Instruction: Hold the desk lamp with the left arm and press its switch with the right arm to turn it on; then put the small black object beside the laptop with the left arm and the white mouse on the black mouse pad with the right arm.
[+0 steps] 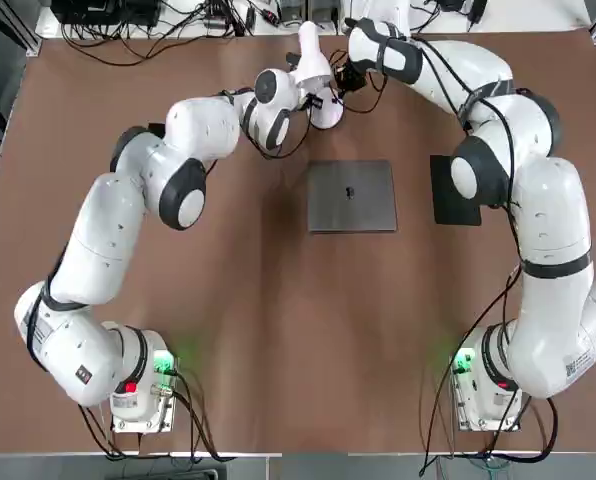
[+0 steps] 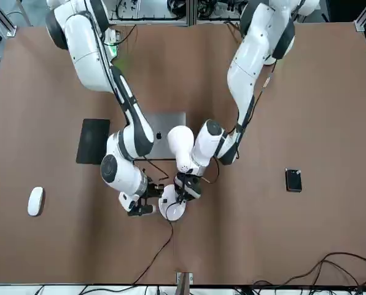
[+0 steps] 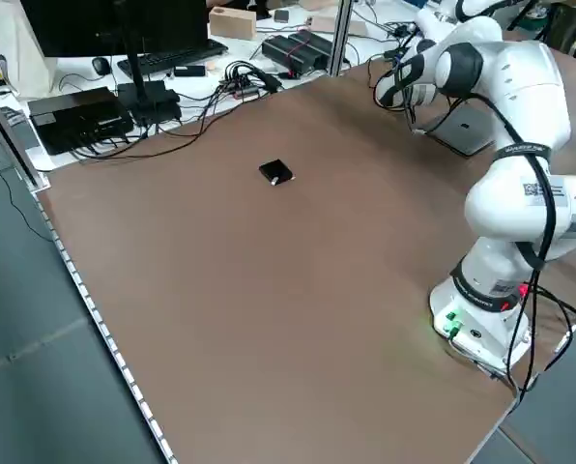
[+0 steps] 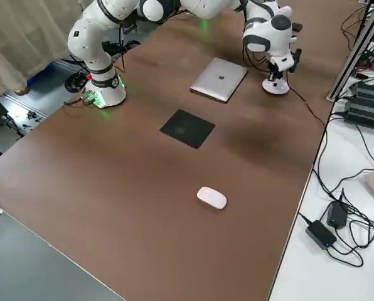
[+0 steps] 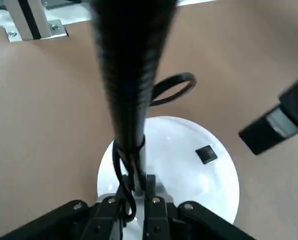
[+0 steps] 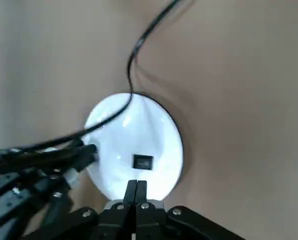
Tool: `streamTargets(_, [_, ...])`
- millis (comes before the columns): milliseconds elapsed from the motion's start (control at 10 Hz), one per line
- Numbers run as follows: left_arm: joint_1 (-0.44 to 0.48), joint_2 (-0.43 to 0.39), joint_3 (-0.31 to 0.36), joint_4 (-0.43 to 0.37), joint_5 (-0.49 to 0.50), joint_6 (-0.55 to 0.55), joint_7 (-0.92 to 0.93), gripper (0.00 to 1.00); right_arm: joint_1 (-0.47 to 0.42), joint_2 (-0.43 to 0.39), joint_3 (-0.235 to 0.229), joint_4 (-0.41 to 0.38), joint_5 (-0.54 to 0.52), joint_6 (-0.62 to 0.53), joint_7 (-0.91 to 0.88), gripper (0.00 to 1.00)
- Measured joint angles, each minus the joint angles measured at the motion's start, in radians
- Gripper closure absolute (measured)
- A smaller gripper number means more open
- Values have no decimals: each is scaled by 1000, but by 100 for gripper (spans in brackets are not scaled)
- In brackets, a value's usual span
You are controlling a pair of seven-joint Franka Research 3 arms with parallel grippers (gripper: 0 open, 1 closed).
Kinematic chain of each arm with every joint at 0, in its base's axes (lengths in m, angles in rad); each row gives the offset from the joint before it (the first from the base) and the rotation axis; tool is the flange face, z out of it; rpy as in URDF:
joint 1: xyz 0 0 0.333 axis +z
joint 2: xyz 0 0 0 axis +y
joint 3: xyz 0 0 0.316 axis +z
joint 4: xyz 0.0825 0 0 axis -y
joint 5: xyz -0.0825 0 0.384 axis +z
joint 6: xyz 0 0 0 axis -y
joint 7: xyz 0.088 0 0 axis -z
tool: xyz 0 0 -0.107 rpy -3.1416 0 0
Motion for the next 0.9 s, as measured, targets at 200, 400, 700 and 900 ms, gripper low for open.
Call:
streamTargets(200, [-16, 0, 22, 0, 0, -1, 0, 85, 8, 13, 0, 4, -1, 17, 2, 99])
streamTargets(400, [-16, 0, 34, 2, 0, -10, 3, 85, 9, 36, 0, 4, -22, 39, 2, 99])
streamTargets(700, [-16, -7, 48, 12, 25, -70, 10, 85, 11, 54, 0, 8, -25, 60, 2, 99])
streamTargets(900, [-16, -9, 50, 13, 29, -74, 12, 85, 17, 58, 0, 10, -25, 91, 2, 99])
